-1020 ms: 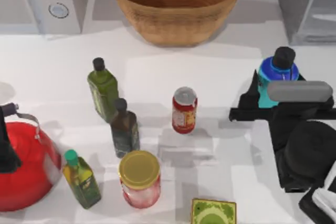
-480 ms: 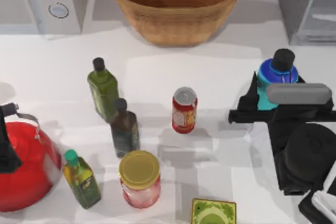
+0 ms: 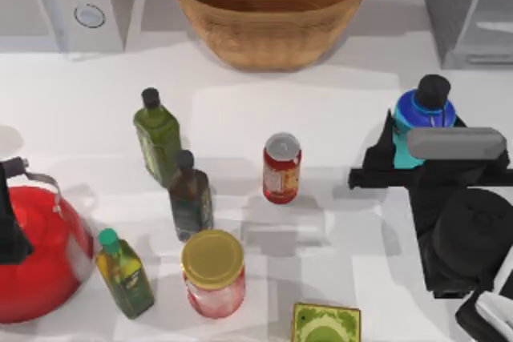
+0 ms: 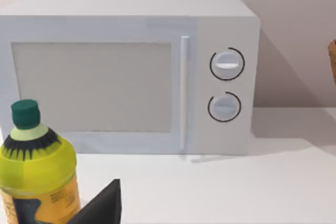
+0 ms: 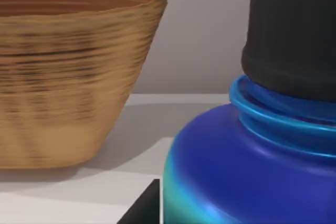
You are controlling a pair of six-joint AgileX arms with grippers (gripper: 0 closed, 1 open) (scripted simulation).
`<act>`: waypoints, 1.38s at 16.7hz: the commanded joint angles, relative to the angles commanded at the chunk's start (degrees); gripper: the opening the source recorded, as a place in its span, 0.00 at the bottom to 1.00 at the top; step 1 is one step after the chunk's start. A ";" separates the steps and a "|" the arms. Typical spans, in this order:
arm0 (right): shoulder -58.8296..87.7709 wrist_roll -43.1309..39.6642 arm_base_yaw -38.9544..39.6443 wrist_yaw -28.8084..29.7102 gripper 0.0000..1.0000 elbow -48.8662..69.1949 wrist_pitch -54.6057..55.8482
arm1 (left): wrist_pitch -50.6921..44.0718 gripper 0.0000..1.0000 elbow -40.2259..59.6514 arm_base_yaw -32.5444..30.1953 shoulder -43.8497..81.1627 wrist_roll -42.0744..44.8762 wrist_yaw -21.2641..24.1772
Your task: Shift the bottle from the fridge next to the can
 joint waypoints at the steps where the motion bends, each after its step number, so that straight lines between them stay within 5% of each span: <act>1: 0.00 0.00 0.00 0.00 0.45 0.00 0.00 | 0.00 1.00 0.00 0.00 0.00 0.00 0.00; 8: 0.00 0.00 0.00 0.00 0.98 0.00 0.00 | 0.00 1.00 0.00 0.00 0.00 0.00 0.00; 23: -1.00 0.09 4.35 4.38 1.00 -4.92 3.81 | 0.00 1.00 0.00 0.00 0.00 0.00 0.00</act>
